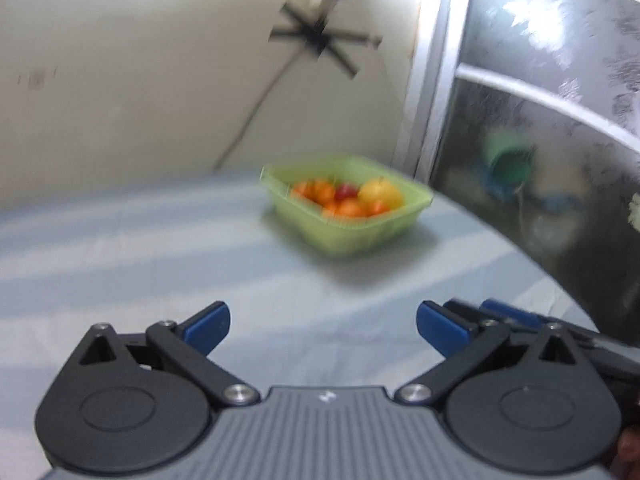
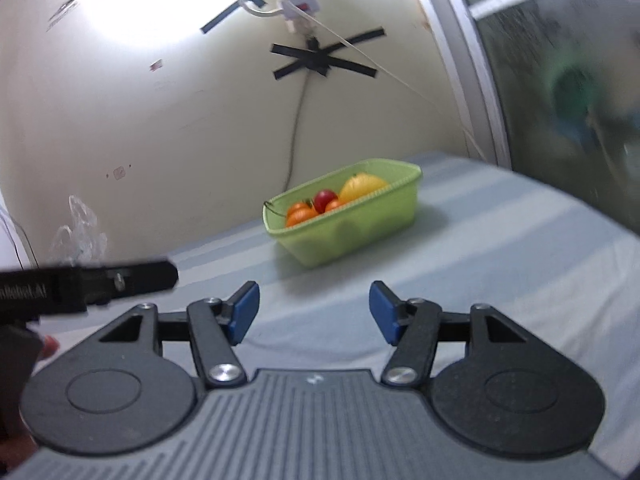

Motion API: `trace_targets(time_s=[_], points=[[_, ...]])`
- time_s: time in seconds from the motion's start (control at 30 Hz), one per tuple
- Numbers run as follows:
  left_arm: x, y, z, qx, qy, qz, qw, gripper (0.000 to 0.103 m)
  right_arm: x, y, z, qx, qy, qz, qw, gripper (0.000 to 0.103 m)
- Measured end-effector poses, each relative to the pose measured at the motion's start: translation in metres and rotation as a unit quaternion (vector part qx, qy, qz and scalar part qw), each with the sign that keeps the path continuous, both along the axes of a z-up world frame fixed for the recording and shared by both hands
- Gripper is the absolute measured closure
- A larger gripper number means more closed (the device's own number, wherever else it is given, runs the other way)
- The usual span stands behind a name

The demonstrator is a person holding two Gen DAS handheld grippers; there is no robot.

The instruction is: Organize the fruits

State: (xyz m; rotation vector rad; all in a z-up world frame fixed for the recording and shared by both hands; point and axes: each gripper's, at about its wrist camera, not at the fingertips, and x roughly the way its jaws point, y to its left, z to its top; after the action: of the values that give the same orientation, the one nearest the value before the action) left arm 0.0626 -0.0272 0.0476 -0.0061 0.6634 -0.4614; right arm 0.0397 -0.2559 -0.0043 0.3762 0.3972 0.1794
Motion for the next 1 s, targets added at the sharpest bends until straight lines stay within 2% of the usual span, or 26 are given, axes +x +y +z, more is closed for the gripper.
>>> trace_targets(time_s=[0.1,0.2,0.4,0.53,0.63,0.83,1.0], points=[[-0.011,0.009,-0.009,-0.004,0.000,0.022,0.9997,0.000,-0.012,0.005,-0.002,0.014,0.008,-0.004,1.000,0.034],[-0.021,0.015,-0.013,0.003,-0.008,0.034,0.9994,0.000,-0.021,0.015,-0.002,0.005,0.012,-0.004,1.000,0.034],[-0.032,0.024,-0.009,0.043,-0.032,0.075,0.9957,0.000,-0.027,0.023,-0.006,0.015,0.026,0.004,1.000,0.033],[-0.039,0.032,-0.004,0.053,-0.054,0.097,0.9924,0.000,-0.029,0.027,-0.004,0.013,0.021,0.002,1.000,0.029],[-0.042,0.037,-0.001,0.067,-0.072,0.114,0.9885,0.000,-0.030,0.029,-0.003,0.012,0.019,0.000,1.000,0.029],[-0.049,0.034,0.001,0.117,-0.113,0.148,0.9756,0.000,-0.030,0.033,-0.004,0.008,0.019,0.004,1.000,0.028],[-0.048,0.028,-0.003,0.138,-0.119,0.149,0.9720,0.000,-0.031,0.032,-0.005,0.010,0.017,0.002,1.000,0.028]])
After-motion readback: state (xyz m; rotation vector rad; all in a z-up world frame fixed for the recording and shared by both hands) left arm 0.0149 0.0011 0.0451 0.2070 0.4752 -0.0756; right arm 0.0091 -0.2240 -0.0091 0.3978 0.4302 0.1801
